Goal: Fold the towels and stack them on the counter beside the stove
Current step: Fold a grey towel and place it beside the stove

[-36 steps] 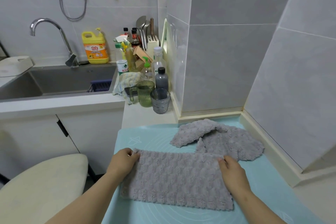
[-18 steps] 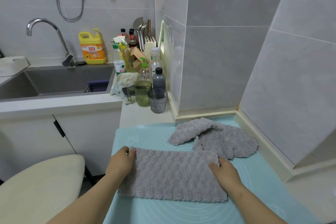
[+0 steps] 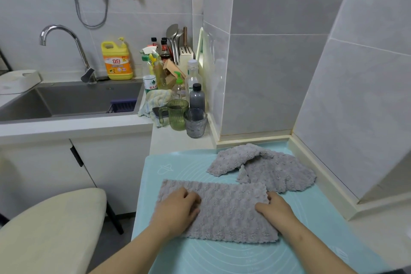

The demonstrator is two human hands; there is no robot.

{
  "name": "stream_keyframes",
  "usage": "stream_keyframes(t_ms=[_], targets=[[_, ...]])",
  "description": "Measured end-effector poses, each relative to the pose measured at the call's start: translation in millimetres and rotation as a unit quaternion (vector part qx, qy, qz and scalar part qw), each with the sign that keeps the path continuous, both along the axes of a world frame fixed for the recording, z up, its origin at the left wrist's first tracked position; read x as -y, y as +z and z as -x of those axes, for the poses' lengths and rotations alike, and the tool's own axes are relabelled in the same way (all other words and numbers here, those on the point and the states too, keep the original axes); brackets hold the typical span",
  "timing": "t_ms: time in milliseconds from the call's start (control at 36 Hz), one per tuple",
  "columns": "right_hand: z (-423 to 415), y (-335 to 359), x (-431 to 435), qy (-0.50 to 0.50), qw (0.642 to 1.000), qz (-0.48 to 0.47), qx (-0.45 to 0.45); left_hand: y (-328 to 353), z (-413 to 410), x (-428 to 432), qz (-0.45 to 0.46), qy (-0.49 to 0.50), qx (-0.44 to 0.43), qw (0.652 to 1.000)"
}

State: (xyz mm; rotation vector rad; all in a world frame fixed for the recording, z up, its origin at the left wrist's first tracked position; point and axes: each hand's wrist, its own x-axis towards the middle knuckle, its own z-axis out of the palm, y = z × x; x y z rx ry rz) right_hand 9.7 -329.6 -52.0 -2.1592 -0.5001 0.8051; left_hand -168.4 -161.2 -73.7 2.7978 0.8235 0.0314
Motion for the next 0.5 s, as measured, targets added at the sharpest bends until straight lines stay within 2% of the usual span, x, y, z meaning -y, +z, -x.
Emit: stream_keyframes(t_ms=[139,194,222,250,333,444,500], targets=[[-1.9,15.0,-5.9,-0.036,0.992,-0.066,-0.105,7.6,-9.6,10.4,0.002,0.025,-0.002,1.0],[-0.6,22.1,-10.7,-0.034,0.984,-0.1,-0.143,15.8,-17.4,14.2,0.08,0.057,0.057,0.994],[1.2,25.7,-13.4,-0.029,0.979,-0.12,-0.165,21.1,-21.6,16.2,0.148,0.086,0.102,0.98],[4.0,29.8,-16.5,-0.024,0.971,-0.14,-0.191,27.8,-25.2,18.9,0.229,0.121,0.142,0.955],[15.8,38.5,-25.8,0.016,0.955,-0.163,-0.247,48.7,-33.3,25.3,0.463,0.224,0.185,0.838],[28.3,38.0,-34.6,0.057,0.946,-0.147,-0.285,62.2,-35.0,26.2,0.595,0.286,0.197,0.725],[32.7,35.9,-36.4,0.058,0.946,-0.129,-0.292,62.9,-35.3,24.7,0.618,0.295,0.197,0.702]])
